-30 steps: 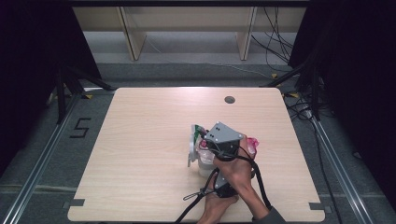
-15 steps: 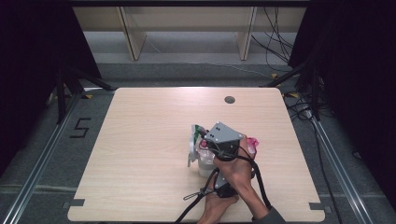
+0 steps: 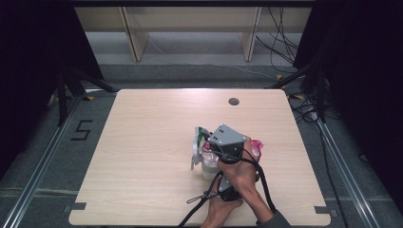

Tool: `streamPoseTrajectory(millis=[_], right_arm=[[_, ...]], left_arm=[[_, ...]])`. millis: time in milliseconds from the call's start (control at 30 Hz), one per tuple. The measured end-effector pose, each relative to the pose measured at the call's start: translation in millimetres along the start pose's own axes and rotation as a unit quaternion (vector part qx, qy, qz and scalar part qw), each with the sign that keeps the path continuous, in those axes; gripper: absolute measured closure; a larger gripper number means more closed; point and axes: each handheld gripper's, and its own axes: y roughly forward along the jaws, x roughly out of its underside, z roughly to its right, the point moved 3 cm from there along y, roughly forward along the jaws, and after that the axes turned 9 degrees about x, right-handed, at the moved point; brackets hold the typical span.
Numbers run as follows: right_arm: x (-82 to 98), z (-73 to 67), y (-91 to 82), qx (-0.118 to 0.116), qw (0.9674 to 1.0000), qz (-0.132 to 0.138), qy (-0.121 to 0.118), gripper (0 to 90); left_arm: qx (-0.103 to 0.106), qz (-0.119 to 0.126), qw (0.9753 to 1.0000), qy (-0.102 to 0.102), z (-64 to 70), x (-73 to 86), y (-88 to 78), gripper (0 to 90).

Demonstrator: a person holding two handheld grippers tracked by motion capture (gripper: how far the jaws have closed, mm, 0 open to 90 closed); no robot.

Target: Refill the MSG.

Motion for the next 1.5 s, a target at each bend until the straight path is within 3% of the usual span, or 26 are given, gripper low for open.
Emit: streamPoseTrajectory(millis=[400, 500, 900, 967, 1067, 1500], right_arm=[[-0.9, 0.5, -1.1, 0.0, 1.0, 0.003, 0.002, 89.8], [0.0, -0.4, 0.5, 0.0, 1.0, 0.001, -0.001, 89.8], [-1.0, -0.8, -1.5, -0.002, 1.0, 0.001, 0.005, 89.7], [-0.5, -1.5, -0.7, -0.001, 1.0, 0.0, 0.009, 89.8], [0.8, -1.5, 1.8, -0.003, 1.0, -0.002, -0.001, 89.7], [-1.8, -1.0, -1.5, -0.003, 1.0, 0.006, 0.004, 89.7]], left_arm=[[-0.001, 0.001, 1.0, 0.0, 0.0, -0.2, 0.0, 76.1], [0.004, -0.009, 0.9999, 0.003, -0.8, -0.1, -1.0, 76.1], [0.004, 0.005, 1.0, -0.002, 0.0, -0.4, -0.5, 76.0], [0.004, -0.009, 1.0, 0.002, -1.0, 0.0, -1.9, 76.0], [0.001, -0.005, 1.0, 0.004, -1.4, 1.0, -0.5, 75.9], [-0.001, 0.002, 1.0, 0.0, -0.3, 0.2, -1.1, 75.9]])
